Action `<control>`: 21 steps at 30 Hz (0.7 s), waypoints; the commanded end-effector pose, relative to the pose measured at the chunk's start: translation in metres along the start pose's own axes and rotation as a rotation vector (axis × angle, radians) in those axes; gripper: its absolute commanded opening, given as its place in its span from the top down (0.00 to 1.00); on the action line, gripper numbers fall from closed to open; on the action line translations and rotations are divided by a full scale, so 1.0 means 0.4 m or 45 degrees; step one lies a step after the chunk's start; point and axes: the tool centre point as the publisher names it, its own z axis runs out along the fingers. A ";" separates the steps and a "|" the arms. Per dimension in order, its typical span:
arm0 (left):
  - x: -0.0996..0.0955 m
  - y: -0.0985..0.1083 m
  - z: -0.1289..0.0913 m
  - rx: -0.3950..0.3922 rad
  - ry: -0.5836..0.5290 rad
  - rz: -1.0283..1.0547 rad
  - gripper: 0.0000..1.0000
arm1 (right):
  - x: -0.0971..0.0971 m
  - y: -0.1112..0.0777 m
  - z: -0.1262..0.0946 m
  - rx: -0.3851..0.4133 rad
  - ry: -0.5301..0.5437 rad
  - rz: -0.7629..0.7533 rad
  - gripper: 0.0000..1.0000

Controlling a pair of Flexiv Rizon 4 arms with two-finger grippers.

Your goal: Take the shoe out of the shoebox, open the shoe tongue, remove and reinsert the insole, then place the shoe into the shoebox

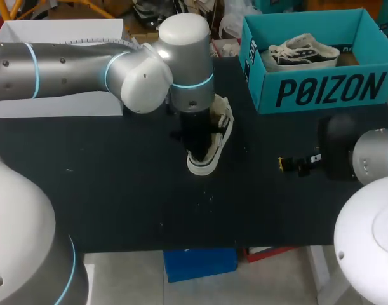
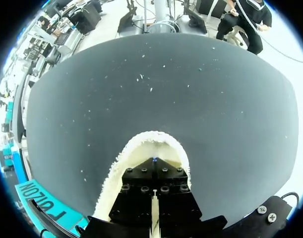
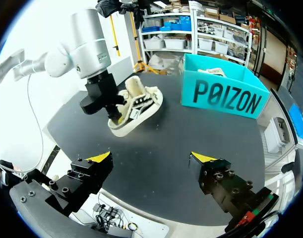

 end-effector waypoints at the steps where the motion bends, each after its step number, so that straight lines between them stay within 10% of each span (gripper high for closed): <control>1: -0.017 0.018 0.054 0.012 0.003 -0.014 1.00 | -0.001 -0.002 0.000 -0.001 0.003 0.001 0.00; 21: 0.086 0.049 -0.199 0.073 -0.385 -0.066 1.00 | -0.001 -0.002 0.000 -0.001 0.003 0.001 0.00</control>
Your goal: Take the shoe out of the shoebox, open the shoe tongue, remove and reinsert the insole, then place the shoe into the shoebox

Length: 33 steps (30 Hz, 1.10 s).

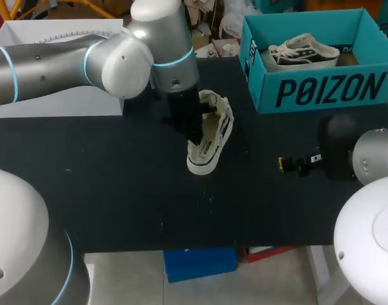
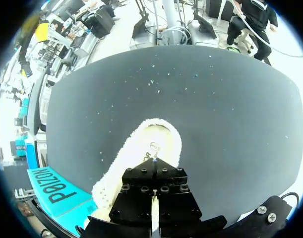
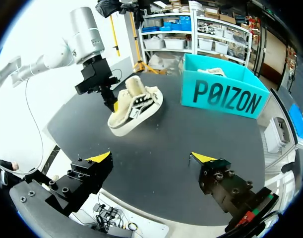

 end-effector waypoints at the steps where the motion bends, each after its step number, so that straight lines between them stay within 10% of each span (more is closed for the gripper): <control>1: 0.058 0.014 -0.080 0.035 -0.221 -0.020 1.00 | -0.001 -0.002 0.000 -0.001 0.003 0.001 0.00; 13: 0.107 0.131 -0.177 -0.034 -0.480 -0.254 1.00 | -0.001 -0.002 0.000 -0.001 0.003 0.001 0.00; 33: -0.001 0.357 -0.200 -0.113 -0.466 -0.430 1.00 | -0.001 -0.002 0.000 -0.001 0.003 0.001 0.00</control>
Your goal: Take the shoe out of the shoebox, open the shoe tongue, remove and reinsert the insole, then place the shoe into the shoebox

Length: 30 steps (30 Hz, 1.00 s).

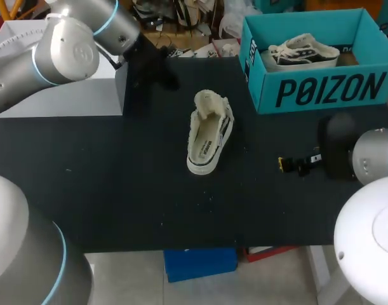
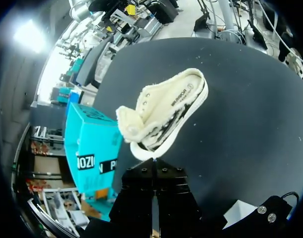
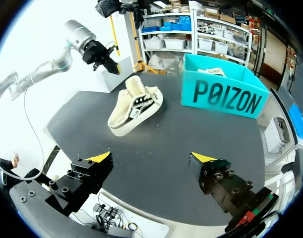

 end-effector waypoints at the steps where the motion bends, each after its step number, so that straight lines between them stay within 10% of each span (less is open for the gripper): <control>1: -0.046 0.045 0.061 0.016 0.038 -0.010 1.00 | -0.001 -0.002 0.000 -0.002 0.003 0.001 0.00; 12: -0.093 0.018 0.140 0.104 0.070 0.020 1.00 | -0.001 -0.002 0.000 -0.002 0.003 0.001 0.00; 30: 0.024 -0.131 0.136 0.246 0.047 -0.001 1.00 | -0.001 -0.002 0.000 -0.002 0.003 0.001 0.00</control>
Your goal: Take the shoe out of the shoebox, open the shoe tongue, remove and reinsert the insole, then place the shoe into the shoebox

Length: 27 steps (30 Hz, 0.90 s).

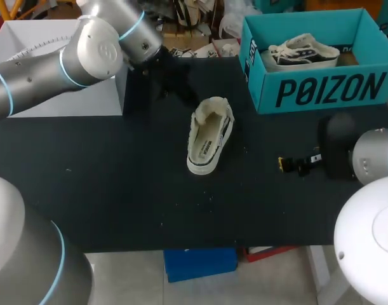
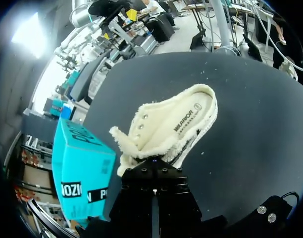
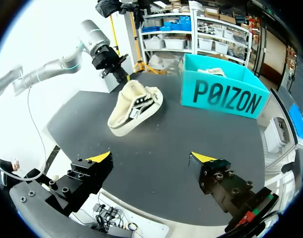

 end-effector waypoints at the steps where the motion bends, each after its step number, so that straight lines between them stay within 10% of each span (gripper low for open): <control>1: 0.024 -0.023 -0.003 -0.015 -0.017 0.025 1.00 | -0.001 -0.002 0.000 -0.002 0.003 0.001 0.00; 12: -0.049 0.031 -0.120 -0.230 0.057 0.117 1.00 | -0.001 -0.002 0.000 -0.002 0.003 0.001 0.00; 27: -0.172 0.041 0.034 -0.061 0.132 0.244 1.00 | -0.001 -0.002 0.000 -0.002 0.003 0.001 0.00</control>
